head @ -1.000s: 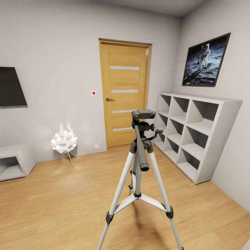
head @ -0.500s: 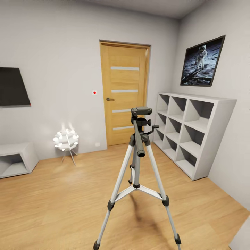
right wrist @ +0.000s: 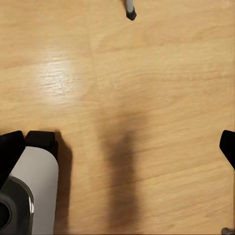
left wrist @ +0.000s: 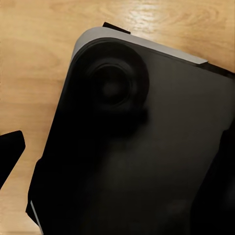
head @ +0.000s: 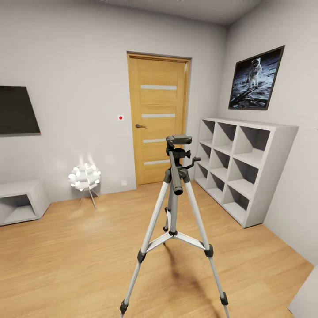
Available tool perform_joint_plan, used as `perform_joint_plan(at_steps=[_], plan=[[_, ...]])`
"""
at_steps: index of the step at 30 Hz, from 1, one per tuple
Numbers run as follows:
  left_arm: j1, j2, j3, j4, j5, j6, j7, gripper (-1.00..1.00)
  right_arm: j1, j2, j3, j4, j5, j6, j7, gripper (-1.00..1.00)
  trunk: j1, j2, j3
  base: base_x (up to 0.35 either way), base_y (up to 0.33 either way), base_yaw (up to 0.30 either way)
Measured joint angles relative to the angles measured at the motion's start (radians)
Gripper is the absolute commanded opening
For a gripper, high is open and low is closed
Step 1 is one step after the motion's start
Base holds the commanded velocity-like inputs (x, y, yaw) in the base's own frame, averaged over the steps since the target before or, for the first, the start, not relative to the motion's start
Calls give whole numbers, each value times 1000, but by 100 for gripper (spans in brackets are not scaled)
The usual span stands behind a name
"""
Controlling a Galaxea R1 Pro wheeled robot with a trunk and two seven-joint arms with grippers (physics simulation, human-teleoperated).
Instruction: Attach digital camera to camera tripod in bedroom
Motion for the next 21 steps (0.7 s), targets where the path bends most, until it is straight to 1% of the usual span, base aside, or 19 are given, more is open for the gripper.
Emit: perform_joint_plan(at_steps=[5, 6, 7, 8, 10, 13, 14, 15, 17, 18, 19, 20, 21], plan=[[0, 0, 1, 0, 0, 0, 0, 100, 0, 1, 29, -28, 5, 5, 3, 100, 0, 0, 0, -11, 0, 0], [0, 0, 1, 0, 0, 0, 0, 100, 0, 1, 32, -125, 5, 6, 4, 100, 0, 0, 0, -4, 0, 0], [0, 0, 1, 0, 0, 0, 0, 100, 0, 1, 33, -148, 5, 7, 4, 100, 0, 0, 0, 0, 0, 0], [0, 0, 2, 0, 1, 0, 0, 100, 0, 2, 37, -259, 4, 51, 6, 100, 0, 0, 0, 0, 0, 0], [0, 0, 2, 0, 1, 0, 0, 100, 0, 4, 37, -342, 4, 90, 6, 100, 0, 0, 0, 0, 0, 0], [0, -1, 2, 0, 1, 0, 0, 100, 0, 16, 38, -423, 5, 119, 6, 100, 0, 0, 0, 0, 0, 0], [0, -1, 2, 0, 1, 0, 0, 100, -1, 33, 39, -506, 6, 135, 3, 100, 0, 0, 0, 0, 0, 0], [0, -2, 2, 0, 1, 0, 0, 100, -1, 44, 39, -574, 8, 144, 0, 100, 0, 0, 0, 0, 0, 0], [0, -2, 2, 0, 0, 0, 0, 100, -3, 56, 39, -645, 10, 156, -3, 100, 0, 0, 0, 0, 0, 0], [0, -2, 2, 0, 0, 0, 0, 100, -7, 69, 39, -716, 10, 178, -4, 100, 0, 0, 0, 0, 0, 0], [0, -2, 2, 0, 0, 0, 0, 100, -13, 84, 39, -793, 11, 214, -5, 100, 0, 0, 0, 0, 0, 0], [0, -2, 2, 0, 0, 0, 0, 100, -18, 91, 38, -832, 11, 237, -6, 100, 0, 0, 0, 0, 0, 0], [0, -2, 2, 0, 0, 0, 0, 100, -56, 123, 39, -918, 11, 328, -7, 100, 0, 0, 0, 0, 0, 0]])
